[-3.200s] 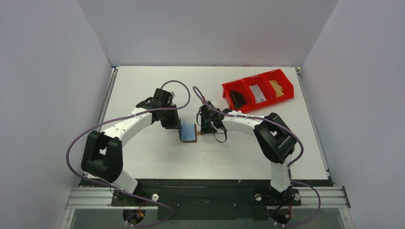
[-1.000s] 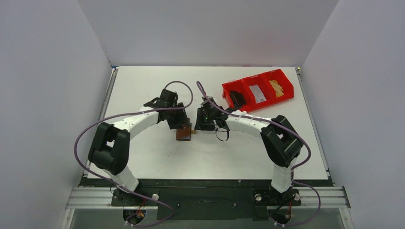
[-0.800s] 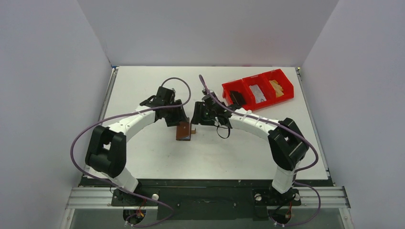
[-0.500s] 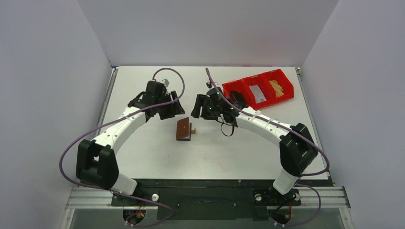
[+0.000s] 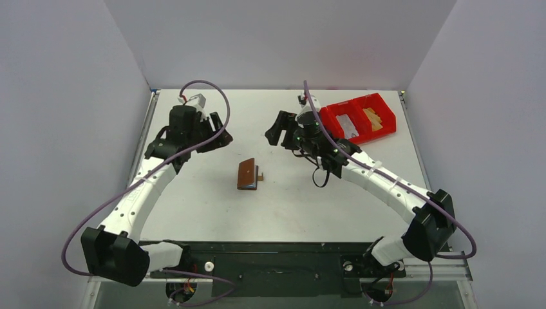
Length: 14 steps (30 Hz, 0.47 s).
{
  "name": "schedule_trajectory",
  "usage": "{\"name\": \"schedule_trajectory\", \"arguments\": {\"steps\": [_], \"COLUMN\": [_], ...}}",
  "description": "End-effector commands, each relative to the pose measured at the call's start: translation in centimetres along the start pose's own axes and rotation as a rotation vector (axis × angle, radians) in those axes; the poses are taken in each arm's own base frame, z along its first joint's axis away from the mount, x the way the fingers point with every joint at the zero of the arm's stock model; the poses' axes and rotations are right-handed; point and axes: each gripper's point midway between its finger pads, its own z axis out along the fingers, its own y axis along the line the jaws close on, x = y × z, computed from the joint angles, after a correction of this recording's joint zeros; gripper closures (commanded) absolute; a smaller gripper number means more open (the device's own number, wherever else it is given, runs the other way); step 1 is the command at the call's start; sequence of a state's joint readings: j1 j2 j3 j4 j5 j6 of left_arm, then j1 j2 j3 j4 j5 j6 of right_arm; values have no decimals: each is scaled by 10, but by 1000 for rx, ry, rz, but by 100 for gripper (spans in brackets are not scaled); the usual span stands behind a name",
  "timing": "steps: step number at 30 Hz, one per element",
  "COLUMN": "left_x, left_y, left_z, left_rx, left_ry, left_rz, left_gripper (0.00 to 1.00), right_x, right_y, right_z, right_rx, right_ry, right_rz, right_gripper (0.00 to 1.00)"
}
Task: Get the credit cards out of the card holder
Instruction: Reset both arms
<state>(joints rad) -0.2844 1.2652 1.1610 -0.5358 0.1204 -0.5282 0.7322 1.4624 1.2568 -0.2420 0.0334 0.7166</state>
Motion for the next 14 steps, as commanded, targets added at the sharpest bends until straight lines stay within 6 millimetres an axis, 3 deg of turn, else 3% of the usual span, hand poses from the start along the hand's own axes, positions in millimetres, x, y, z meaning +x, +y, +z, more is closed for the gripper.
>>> {"name": "schedule_trajectory", "arguments": {"steps": [1,14], "left_x": [-19,-14], "left_y": [4,10], "left_z": [-17,-17], "left_rx": [0,-5], "left_ry": [-91,-94], "left_rz": [27,17], "left_gripper": [40,40], "right_x": [-24,-28], "right_y": [-3,-7], "right_z": [-10,-15], "right_rx": [9,18], "right_ry": [-113,-141], "right_rz": [3,4], "right_gripper": [30,30]}}
